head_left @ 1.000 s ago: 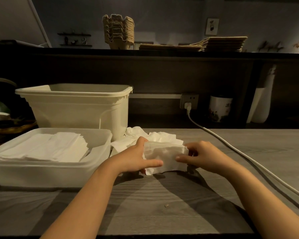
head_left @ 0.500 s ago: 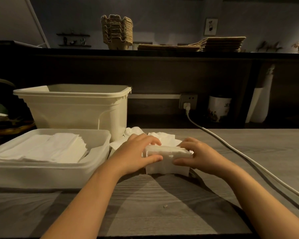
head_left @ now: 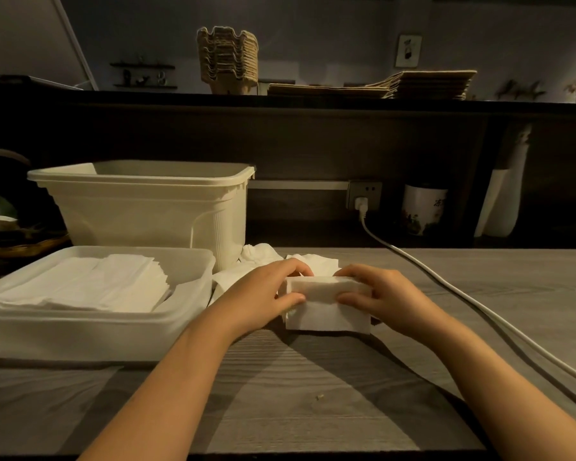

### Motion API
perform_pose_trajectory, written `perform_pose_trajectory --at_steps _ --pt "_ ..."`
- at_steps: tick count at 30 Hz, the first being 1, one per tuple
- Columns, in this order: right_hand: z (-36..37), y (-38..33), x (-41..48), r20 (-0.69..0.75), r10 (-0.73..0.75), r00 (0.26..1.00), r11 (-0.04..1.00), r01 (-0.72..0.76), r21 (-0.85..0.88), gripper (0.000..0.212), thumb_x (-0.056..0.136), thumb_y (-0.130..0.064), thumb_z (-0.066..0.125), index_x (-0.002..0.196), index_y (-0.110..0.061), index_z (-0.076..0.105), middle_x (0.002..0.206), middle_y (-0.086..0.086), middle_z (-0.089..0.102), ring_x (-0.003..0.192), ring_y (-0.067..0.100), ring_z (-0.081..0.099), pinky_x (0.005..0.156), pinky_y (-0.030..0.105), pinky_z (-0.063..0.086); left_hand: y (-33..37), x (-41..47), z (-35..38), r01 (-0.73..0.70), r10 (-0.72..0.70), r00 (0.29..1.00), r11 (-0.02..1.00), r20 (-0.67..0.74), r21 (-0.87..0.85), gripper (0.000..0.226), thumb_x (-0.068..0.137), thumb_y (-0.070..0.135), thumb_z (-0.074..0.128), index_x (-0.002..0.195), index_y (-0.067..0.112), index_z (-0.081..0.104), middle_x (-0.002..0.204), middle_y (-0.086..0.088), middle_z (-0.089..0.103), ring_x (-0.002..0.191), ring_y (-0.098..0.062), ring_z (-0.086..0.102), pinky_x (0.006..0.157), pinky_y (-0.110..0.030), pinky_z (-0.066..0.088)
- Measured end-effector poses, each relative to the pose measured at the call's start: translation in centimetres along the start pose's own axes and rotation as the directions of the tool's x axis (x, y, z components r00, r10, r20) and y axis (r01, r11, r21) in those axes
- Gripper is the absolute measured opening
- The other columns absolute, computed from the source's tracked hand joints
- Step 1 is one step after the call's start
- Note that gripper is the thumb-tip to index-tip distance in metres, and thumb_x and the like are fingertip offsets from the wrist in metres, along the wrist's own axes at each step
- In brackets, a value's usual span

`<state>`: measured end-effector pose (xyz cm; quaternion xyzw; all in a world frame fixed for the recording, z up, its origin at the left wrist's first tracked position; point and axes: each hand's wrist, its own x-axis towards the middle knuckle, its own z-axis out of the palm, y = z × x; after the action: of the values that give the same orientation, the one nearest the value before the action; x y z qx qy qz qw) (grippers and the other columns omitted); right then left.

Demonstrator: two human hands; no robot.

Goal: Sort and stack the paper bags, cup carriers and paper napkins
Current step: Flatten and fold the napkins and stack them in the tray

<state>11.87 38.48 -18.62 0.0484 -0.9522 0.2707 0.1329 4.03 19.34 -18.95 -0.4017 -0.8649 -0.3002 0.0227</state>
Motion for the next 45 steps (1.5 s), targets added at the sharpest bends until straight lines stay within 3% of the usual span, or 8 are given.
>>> perform_pose_trajectory --at_steps 4,10,18,21,25,30,41,45 --pt "0.1 0.4 0.1 0.11 0.031 0.993 0.999 -0.029 -0.02 0.056 0.082 -0.029 0.069 0.131 -0.03 0.042 0.115 -0.012 0.052 0.097 0.003 0.052 0.083 0.021 0.05 -0.5 -0.2 -0.1 0.073 -0.074 0.996 0.997 0.05 0.021 0.044 0.089 0.028 0.062 0.126 0.039 0.041 0.109 0.013 0.047 0.09 -0.003 0.049 0.075 -0.016 0.042" --pt "-0.4 0.6 0.0 0.04 0.027 0.999 0.999 -0.029 0.042 0.046 0.082 -0.021 0.069 0.122 -0.029 0.047 0.092 -0.019 0.05 0.081 0.0 0.055 0.064 0.014 0.05 -0.7 0.0 -0.4 0.109 -0.107 0.994 0.984 0.02 -0.139 0.047 0.085 0.028 0.067 0.121 0.041 0.04 0.112 0.011 0.052 0.096 -0.004 0.053 0.073 -0.009 0.042" --pt "-0.3 0.4 0.0 0.015 0.035 0.999 0.998 -0.036 0.046 0.065 0.076 -0.031 0.074 0.131 -0.034 0.04 0.109 -0.015 0.044 0.099 0.004 0.048 0.081 0.02 0.048 -0.8 0.0 0.1 0.088 -0.079 0.994 0.987 0.071 -0.136 0.048 0.091 0.023 0.06 0.127 0.042 0.036 0.12 0.005 0.051 0.102 -0.005 0.048 0.076 -0.008 0.039" --pt "-0.5 0.6 0.0 0.006 0.037 0.999 0.999 -0.037 0.001 0.053 0.076 -0.037 0.073 0.124 -0.033 0.049 0.101 -0.016 0.05 0.091 0.007 0.052 0.078 0.026 0.053 -0.6 0.0 -0.1 0.102 -0.091 0.991 0.987 0.093 -0.121 0.053 0.089 0.031 0.062 0.132 0.04 0.032 0.113 0.004 0.05 0.103 -0.008 0.05 0.075 -0.01 0.039" --pt "-0.6 0.7 0.1 0.004 0.1 0.995 0.994 -0.1 -0.036 0.048 0.077 -0.045 0.069 0.119 -0.026 0.056 0.092 -0.012 0.054 0.078 0.006 0.055 0.068 0.021 0.051 -0.7 0.0 -0.3 0.147 -0.133 0.982 0.984 0.132 -0.101 0.056 0.086 0.039 0.062 0.133 0.037 0.03 0.108 0.004 0.049 0.078 -0.001 0.047 0.066 -0.012 0.037" --pt "-0.7 0.4 0.0 0.018 0.126 0.992 0.992 -0.125 -0.019 0.039 0.081 -0.039 0.067 0.114 -0.023 0.058 0.076 -0.01 0.057 0.063 0.002 0.057 0.052 0.01 0.044 -0.5 -0.2 -0.3 0.185 -0.166 0.975 0.975 0.149 -0.123 0.055 0.083 0.042 0.065 0.129 0.031 0.038 0.115 0.009 0.052 0.097 -0.004 0.051 0.08 -0.018 0.042" --pt "-2.0 -0.1 -0.3 0.229 0.11 0.967 0.977 -0.148 0.156 0.014 0.084 -0.025 0.066 0.095 -0.028 0.059 0.06 -0.013 0.066 0.049 -0.003 0.054 0.046 0.011 0.038 0.0 -0.4 -0.4 0.168 -0.146 0.976 0.976 0.159 -0.135 0.044 0.084 0.041 0.064 0.119 0.034 0.039 0.099 0.019 0.047 0.088 0.0 0.05 0.071 -0.009 0.04" --pt "-2.2 0.2 -0.4 0.2 0.102 0.975 0.983 -0.13 0.132 0.007 0.085 -0.026 0.064 0.088 -0.029 0.059 0.064 -0.007 0.065 0.051 -0.002 0.053 0.047 0.011 0.039 -0.2 -0.3 -0.6 0.144 -0.128 0.983 0.981 0.129 -0.126 0.035 0.088 0.034 0.061 0.118 0.032 0.042 0.095 0.023 0.047 0.085 0.007 0.048 0.066 -0.006 0.04"
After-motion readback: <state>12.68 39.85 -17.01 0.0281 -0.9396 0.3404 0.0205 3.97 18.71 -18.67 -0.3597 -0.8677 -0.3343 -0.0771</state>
